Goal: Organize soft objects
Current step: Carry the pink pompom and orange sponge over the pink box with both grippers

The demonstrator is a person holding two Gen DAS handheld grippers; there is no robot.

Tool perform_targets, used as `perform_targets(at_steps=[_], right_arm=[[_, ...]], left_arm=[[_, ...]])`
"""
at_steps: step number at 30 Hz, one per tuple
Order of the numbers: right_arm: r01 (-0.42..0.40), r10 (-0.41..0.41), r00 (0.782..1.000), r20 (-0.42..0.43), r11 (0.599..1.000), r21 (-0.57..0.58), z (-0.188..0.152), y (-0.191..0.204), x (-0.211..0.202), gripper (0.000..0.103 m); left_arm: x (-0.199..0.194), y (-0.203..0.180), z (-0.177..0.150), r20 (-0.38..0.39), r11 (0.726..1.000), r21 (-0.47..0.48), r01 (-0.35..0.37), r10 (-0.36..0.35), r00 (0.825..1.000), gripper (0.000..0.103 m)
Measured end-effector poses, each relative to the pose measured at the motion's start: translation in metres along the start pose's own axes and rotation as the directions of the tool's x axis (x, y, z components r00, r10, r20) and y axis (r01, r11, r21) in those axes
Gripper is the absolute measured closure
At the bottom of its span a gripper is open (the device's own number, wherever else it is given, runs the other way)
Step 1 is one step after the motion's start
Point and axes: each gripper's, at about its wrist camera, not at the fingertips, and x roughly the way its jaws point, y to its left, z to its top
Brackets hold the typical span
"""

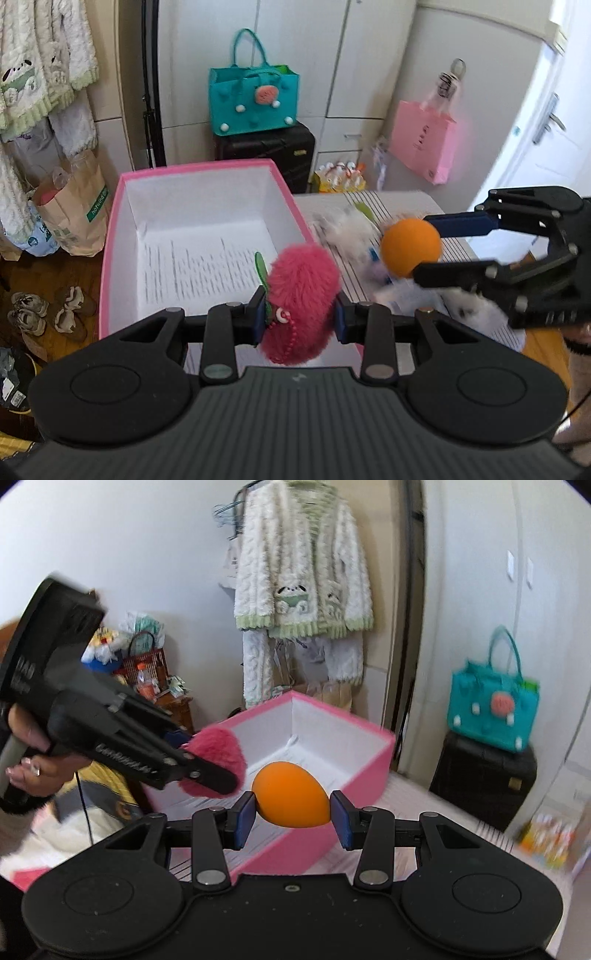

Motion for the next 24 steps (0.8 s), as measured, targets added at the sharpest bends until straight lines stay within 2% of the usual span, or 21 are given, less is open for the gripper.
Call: perform_targets(at_steps=[3, 7, 11, 14, 17, 20, 24], right_arm=[[0.028, -0.029, 1.0, -0.008, 0.994, -0.104, 0.02, -0.003, 0.032, 0.054], [-0.015, 0.001, 0.996, -0.091, 0.987, -0.161, 0.041, -0.015, 0.082, 0.054], [-0.014, -0.033, 0.985, -0.171, 0.964, -0.266, 0.053, -0.019, 0.128, 0.054], [-0.037, -0.042, 0.971, -0.236, 0.947, -0.318, 0.057, -0.021, 0.155, 0.054], [-0.052, -0.061, 0.956, -0.287, 0.927, -0.371, 0.058, -0.021, 0.176, 0.054], [-0.059, -0.083, 0.945, -0.317, 0.908, -0.414, 0.057, -0.021, 0.192, 0.054], [-0.079, -0.097, 0.927, -0.362, 0.894, -0.441, 0.058, -0.022, 0.209, 0.054]], left_arm=[[0.022, 0.016, 0.023, -0.015, 0.999, -0.036, -0.021, 0.021, 1.0, 0.07], [0.059, 0.04, 0.046, -0.071, 0.995, -0.081, -0.064, 0.058, 0.996, 0.07], [0.086, 0.068, 0.062, -0.121, 0.983, -0.149, -0.103, 0.086, 0.989, 0.07], [0.103, 0.083, 0.068, -0.15, 0.977, -0.165, -0.138, 0.114, 0.982, 0.07], [0.117, 0.088, 0.069, -0.177, 0.979, -0.158, -0.129, 0.101, 0.979, 0.07], [0.129, 0.088, 0.069, -0.166, 0.978, -0.13, -0.165, 0.142, 0.976, 0.07], [0.145, 0.093, 0.067, -0.185, 0.974, -0.139, -0.178, 0.151, 0.971, 0.07]])
